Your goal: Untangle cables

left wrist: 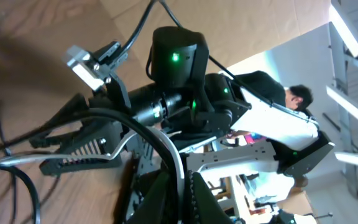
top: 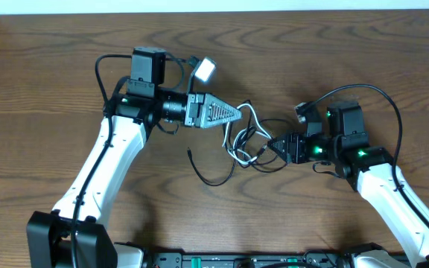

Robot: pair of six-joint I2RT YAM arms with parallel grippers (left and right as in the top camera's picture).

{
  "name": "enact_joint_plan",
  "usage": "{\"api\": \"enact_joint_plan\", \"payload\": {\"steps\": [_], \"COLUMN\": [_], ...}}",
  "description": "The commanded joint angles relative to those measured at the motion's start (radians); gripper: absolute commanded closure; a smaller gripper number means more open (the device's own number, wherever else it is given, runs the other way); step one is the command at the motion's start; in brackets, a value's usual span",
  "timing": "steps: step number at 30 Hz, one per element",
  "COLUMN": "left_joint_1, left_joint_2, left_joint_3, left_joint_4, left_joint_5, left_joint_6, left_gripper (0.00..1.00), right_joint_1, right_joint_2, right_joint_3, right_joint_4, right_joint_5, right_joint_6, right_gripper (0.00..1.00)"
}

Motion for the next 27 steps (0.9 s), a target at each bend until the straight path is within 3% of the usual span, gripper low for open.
{"api": "enact_joint_plan", "payload": {"steps": [1,3,5,6,9,11,12,13,14,17,19,24,26,27], "left_joint_1": [-0.003,-0.003,-0.003,-0.003,-0.003,-0.003,-0.003,-0.003,-0.003,-0.001,0.008,0.088,0.105,0.104], "left_joint_2": [-0.029,-0.038,-0.054,-0.060,-0.065,-0.064,-0.064,-0.064,-0.064,-0.064,-0.064,-0.064,-0.064,-0.064], "left_joint_3": [0.014,0.014,0.014,0.014,0.013,0.012,0.012,0.012,0.012,0.012,0.012,0.012,0.012,0.012], "left_joint_4": [0.088,0.157,0.219,0.229,0.227,0.188,0.109,-0.078,-0.143,-0.387,-0.429,-0.440,-0.440,-0.436], "left_joint_5": [0.030,0.030,0.028,0.028,0.027,-0.004,-0.135,-0.480,-0.621,-1.270,-1.374,-1.445,-1.374,-1.307], "left_joint_6": [-0.142,-0.211,-0.271,-0.282,-0.272,-0.119,-0.062,0.012,0.023,0.023,0.023,0.022,0.019,0.019], "left_gripper": [0.93,0.93,0.93,0.93,0.92,0.92,0.92,0.92,0.92,0.93,0.93,0.93,0.93,0.92], "right_joint_1": [0.047,0.069,0.089,0.090,0.090,0.090,0.090,0.087,0.082,0.031,-0.009,-0.168,-0.195,-0.196], "right_joint_2": [0.000,0.005,0.012,0.014,0.014,0.014,0.014,0.014,0.014,0.014,0.014,0.014,0.014,0.014], "right_joint_3": [0.001,0.001,0.001,0.001,0.001,0.001,0.001,0.001,0.001,0.001,0.001,0.001,0.001,0.001], "right_joint_4": [-0.010,-0.010,-0.009,-0.010,-0.063,-0.167,-0.229,-0.310,-0.342,-0.449,-0.472,-0.481,-0.447,-0.381], "right_joint_5": [-0.029,-0.002,0.045,0.106,0.382,0.648,0.737,0.847,0.889,1.061,1.106,1.144,1.043,0.866], "right_joint_6": [-0.005,-0.005,-0.005,0.006,0.156,0.280,0.307,0.341,0.357,0.425,0.433,0.433,0.416,0.310], "right_gripper": [0.52,0.57,0.92,0.99,0.99,0.99,0.99,0.99,0.99,0.99,0.99,0.99,0.99,0.99]}}
